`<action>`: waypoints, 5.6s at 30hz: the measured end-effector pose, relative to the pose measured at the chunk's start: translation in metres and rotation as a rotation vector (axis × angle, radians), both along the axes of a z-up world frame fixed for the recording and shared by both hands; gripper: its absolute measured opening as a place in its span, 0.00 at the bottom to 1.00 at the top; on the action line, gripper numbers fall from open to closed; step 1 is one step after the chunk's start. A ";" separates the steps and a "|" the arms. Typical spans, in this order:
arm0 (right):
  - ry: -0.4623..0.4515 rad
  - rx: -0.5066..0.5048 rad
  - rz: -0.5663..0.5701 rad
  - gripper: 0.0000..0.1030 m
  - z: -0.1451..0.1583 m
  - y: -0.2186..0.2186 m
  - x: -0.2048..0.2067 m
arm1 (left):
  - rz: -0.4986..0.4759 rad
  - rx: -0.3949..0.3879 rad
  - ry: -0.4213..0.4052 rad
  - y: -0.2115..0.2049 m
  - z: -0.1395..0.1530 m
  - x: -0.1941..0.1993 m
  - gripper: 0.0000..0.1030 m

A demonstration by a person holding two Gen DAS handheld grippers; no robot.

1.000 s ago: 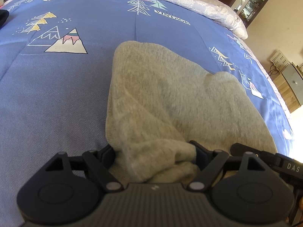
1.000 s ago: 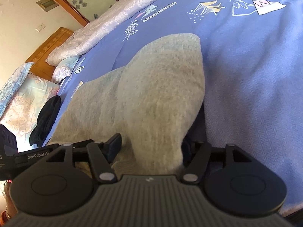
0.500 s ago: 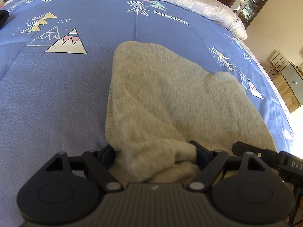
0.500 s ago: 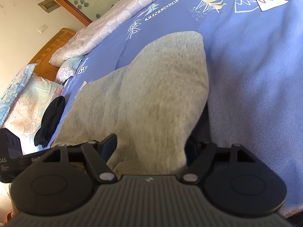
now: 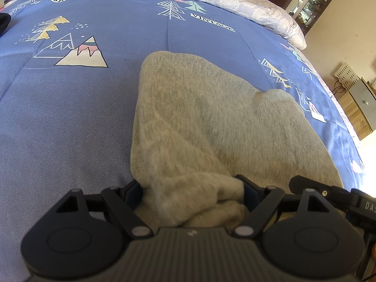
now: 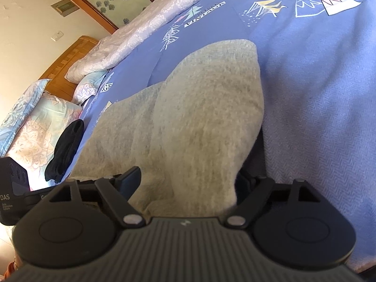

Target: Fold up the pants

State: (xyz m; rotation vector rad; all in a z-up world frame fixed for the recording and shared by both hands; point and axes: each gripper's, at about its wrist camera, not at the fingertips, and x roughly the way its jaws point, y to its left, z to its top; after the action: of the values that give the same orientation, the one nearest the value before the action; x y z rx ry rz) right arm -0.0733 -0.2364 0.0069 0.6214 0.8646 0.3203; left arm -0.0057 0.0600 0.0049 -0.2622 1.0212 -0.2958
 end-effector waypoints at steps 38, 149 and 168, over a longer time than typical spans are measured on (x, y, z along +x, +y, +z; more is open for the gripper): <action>0.002 0.068 0.022 0.90 -0.002 -0.012 0.003 | -0.006 -0.012 0.000 0.000 0.000 0.001 0.83; -0.253 -0.483 -0.122 0.29 0.044 -0.049 0.226 | 0.118 -0.071 0.015 -0.065 -0.011 0.299 0.50; -0.247 -0.299 -0.319 0.73 0.058 -0.094 0.108 | 0.108 0.104 -0.141 -0.043 0.056 0.166 0.79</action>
State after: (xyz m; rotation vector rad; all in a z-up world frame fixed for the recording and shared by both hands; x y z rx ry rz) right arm 0.0350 -0.3304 0.0647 0.4204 0.5503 -0.0232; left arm 0.1605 0.0167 0.0607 -0.1987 0.8772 -0.1603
